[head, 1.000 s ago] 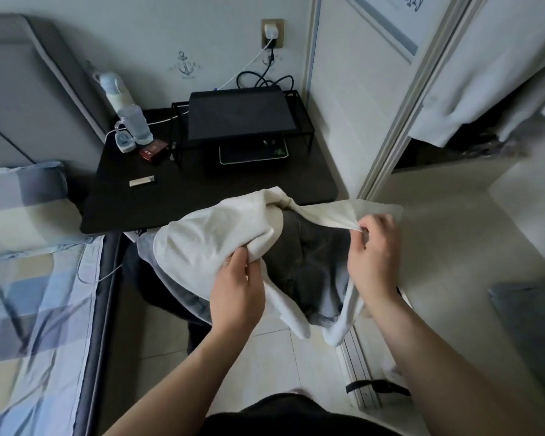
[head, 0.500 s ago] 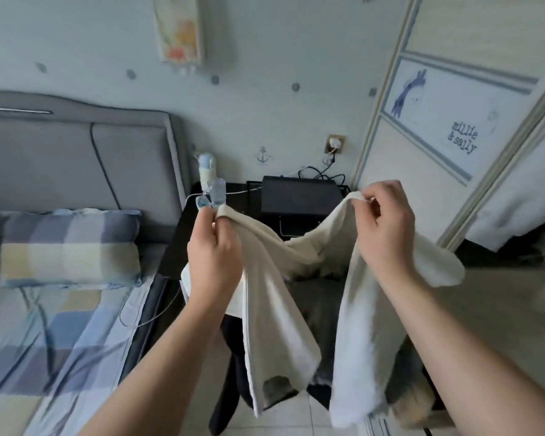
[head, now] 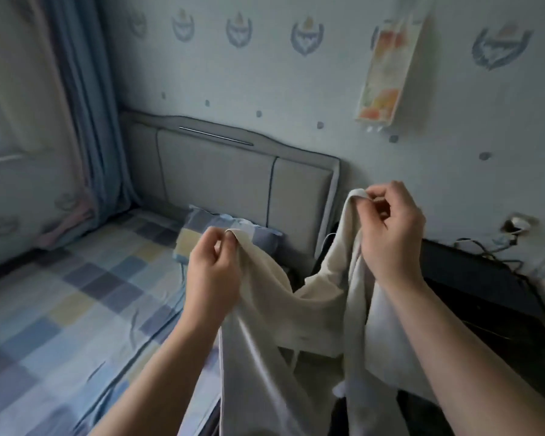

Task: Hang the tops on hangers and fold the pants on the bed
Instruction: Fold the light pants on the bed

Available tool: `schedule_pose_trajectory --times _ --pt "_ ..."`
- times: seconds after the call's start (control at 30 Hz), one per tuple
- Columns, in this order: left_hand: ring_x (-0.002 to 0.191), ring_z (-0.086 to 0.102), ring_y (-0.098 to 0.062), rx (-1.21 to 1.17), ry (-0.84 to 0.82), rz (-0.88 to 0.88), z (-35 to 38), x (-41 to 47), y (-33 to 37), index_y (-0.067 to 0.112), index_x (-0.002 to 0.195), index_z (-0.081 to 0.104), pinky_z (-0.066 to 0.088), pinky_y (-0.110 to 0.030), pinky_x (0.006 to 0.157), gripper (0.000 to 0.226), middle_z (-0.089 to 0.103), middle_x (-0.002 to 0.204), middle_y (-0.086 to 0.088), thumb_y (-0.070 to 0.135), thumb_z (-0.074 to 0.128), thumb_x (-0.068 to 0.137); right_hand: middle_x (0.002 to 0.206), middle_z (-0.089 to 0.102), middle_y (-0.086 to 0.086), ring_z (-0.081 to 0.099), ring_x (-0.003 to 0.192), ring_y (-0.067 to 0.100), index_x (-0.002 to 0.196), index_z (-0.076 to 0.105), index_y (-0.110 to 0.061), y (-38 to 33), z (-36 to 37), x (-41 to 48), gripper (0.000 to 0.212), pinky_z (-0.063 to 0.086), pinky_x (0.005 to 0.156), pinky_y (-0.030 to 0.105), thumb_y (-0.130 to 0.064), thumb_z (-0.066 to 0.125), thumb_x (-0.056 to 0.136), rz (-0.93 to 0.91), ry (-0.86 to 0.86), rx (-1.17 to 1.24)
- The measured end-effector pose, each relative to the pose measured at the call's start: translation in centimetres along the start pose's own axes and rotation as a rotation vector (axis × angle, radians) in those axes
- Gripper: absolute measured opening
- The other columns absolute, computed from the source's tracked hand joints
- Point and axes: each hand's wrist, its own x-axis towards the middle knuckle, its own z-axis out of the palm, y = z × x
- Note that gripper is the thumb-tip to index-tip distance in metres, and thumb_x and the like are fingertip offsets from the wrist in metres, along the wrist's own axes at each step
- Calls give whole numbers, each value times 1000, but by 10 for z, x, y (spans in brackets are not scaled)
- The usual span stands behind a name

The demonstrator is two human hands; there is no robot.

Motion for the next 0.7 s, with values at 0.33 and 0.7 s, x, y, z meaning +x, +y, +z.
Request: schedule_pose_trajectory --times 0.33,0.7 --pt "77 56 -16 221 193 -310 -159 23 -68 8 85 65 46 -35 75 28 67 82 -9 25 49 101 64 58 -10 55 59 1 80 59 -11 -47 209 -69 17 40 59 21 -16 67 93 283 -383 283" --pt "97 66 -42 -103 595 -885 -224 7 -186 -5 106 64 55 -53 91 28 67 108 -32 17 46 106 120 67 -5 65 108 3 126 57 -25 -68 301 -226 43 51 86 17 -38 73 89 627 -1677 686"
